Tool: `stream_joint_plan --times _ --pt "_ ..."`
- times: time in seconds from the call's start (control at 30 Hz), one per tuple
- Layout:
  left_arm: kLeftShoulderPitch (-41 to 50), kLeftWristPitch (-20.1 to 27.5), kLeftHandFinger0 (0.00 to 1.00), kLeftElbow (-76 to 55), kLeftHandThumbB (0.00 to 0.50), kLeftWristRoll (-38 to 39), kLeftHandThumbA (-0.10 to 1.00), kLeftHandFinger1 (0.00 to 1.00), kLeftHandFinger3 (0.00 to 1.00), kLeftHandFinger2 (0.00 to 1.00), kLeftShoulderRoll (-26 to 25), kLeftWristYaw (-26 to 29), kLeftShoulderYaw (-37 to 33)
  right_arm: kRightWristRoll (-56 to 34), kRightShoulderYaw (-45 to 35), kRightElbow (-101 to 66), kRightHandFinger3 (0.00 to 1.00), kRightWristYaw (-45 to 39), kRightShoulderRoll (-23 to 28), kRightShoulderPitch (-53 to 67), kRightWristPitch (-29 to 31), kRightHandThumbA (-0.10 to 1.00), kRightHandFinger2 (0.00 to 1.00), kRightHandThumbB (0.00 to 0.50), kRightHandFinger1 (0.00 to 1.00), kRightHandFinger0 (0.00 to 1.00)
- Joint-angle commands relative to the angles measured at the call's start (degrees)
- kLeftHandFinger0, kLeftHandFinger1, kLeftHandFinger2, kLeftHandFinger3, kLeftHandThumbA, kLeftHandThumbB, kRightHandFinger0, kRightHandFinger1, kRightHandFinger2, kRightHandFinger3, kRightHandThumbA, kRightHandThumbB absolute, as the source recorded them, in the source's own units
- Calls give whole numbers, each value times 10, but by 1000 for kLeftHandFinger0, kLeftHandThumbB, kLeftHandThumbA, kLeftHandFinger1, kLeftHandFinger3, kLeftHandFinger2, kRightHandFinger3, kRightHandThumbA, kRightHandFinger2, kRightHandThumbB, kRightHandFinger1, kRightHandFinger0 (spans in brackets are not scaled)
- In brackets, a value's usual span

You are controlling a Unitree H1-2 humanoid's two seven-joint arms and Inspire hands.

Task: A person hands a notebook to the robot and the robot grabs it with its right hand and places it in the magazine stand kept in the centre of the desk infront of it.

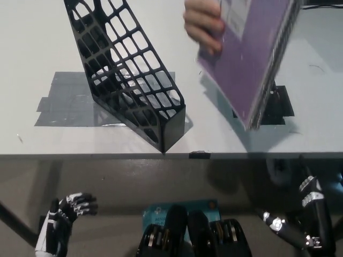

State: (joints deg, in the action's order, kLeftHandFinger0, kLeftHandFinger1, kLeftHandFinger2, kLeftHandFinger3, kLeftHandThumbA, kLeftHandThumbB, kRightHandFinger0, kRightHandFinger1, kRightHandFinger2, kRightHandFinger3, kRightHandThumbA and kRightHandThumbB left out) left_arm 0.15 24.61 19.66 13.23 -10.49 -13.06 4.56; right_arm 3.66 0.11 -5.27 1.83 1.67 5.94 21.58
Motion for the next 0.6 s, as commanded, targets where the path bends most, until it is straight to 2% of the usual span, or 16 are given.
stream_joint_plan --times 0.0,0.07,0.1,0.13,0.23,0.3,0.37,0.57 --pt "24 10 1000 -26 500 18 1000 1000 1000 1000 -19 -27 1 23 -9 -84 1000 12 -7 -7 -5 1000 1000 401 1000 1000" --pt "35 17 1000 -25 500 18 1000 1000 1000 1000 -22 -28 5 21 -10 -126 1000 4 -1 -29 -48 1000 1000 455 1000 1000" --pt "40 23 1000 -24 500 16 1000 1000 1000 1000 -23 -28 7 21 -10 -142 1000 1 0 -41 -69 1000 1000 443 1000 1000" --pt "42 23 1000 -24 500 16 1000 1000 1000 1000 -22 -29 9 29 -11 -146 1000 0 2 -52 -77 1000 1000 458 1000 1000" --pt "45 23 1000 -23 500 1 1000 1000 1000 1000 -24 -30 12 38 -12 -164 1000 -7 11 -85 -119 1000 1000 455 1000 1000" --pt "46 23 1000 -22 500 -13 1000 1000 1000 1000 -26 -26 11 36 -15 -173 1000 -8 15 -120 -155 1000 1000 496 1000 1000" --pt "46 23 1000 -24 500 -17 1000 1000 1000 1000 -28 -25 11 47 -15 -179 1000 -7 14 -159 -189 1000 1000 500 1000 1000" --pt "44 23 1000 -28 500 -26 1000 1000 1000 1000 -33 -20 7 33 -10 -157 1000 -8 9 -208 -228 1000 1000 500 1000 1000"
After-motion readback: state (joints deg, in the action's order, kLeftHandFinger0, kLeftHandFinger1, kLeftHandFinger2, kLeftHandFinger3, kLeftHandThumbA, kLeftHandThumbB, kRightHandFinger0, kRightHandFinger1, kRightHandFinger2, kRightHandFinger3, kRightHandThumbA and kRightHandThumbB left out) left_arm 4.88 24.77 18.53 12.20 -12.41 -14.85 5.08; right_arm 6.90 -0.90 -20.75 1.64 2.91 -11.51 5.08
